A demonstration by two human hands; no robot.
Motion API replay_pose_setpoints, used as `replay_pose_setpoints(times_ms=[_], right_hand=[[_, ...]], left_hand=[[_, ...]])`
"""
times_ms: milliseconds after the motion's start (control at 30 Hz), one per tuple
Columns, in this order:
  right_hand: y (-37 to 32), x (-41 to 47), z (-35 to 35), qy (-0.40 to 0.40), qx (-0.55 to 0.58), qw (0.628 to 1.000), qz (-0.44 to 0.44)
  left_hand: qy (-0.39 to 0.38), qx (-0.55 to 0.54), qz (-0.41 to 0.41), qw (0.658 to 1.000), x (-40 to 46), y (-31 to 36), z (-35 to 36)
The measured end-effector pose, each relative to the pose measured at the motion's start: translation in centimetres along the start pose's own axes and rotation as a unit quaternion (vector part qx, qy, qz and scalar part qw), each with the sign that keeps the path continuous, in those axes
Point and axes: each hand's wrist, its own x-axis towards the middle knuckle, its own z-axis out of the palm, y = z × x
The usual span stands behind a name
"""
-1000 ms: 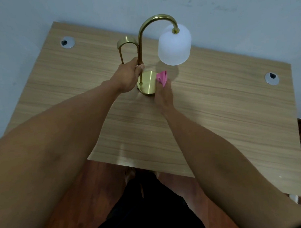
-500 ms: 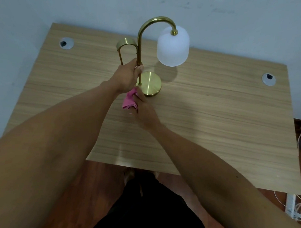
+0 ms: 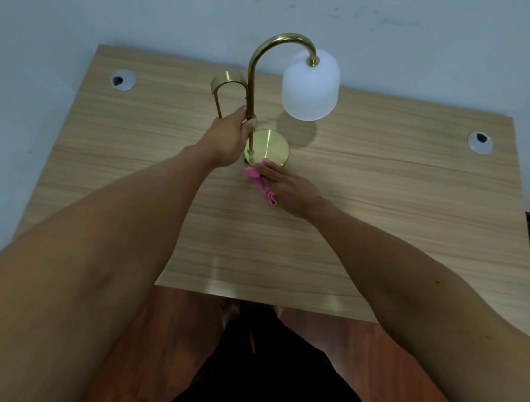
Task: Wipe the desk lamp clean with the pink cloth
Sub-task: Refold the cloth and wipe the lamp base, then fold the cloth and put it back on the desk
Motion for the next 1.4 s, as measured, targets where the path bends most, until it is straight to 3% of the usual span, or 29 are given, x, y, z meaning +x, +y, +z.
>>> replay_pose_setpoints(times_ms=[67,167,233,300,400,467,533,700,867,1000,1267,1400], right_hand=[[0.1,-0.8,-0.8,0.012,0.128,0.986,0.103],[0.0,-1.7,-3.4,0.03,0.315,0.897,0.308],[-0.2,-2.0,-5.6,0.08,0.453,0.789,0.407],[-0.2,-2.3,-7.3,0.129,0.592,0.647,0.464],[-0.8,-3.2,-9.4,0.127,0.756,0.448,0.459],[-1.7,-3.9,-10.8,0.115,0.805,0.377,0.443],[-2.3,-4.6,-11.7,0.125,0.827,0.34,0.429],[-3.6,-6.5,-13.0,0.158,0.827,0.319,0.436],[-4.9,-9.0,-14.0,0.182,0.815,0.313,0.452],[-5.2,-10.8,-14.7,0.19,0.804,0.313,0.469],[-3.6,-15.8,-16.2,0.193,0.787,0.34,0.477],[-2.5,-19.9,-16.2,0.19,0.767,0.386,0.477]], left_hand=[[-0.009,0.001,-0.01,1.0,0.0,0.1,0.0],[-0.004,-0.023,-0.049,0.999,-0.4,1.1,-0.1],[0.008,-0.06,-0.119,0.991,-1.4,1.6,0.6],[0.024,-0.09,-0.179,0.979,-3.0,1.9,1.6],[-0.001,-0.209,-0.208,0.956,-5.2,2.5,2.7],[-0.052,-0.312,-0.226,0.922,-6.9,4.1,2.8],[-0.1,-0.387,-0.223,0.889,-8.4,4.8,3.0],[-0.153,-0.445,-0.185,0.863,-10.0,5.8,3.1],[-0.144,-0.398,-0.148,0.894,-10.4,6.8,3.2],[-0.137,-0.426,-0.141,0.883,-10.6,8.6,3.8],[-0.201,-0.462,-0.167,0.847,-11.9,12.0,7.6],[-0.179,-0.44,-0.176,0.862,-12.9,14.6,11.1]])
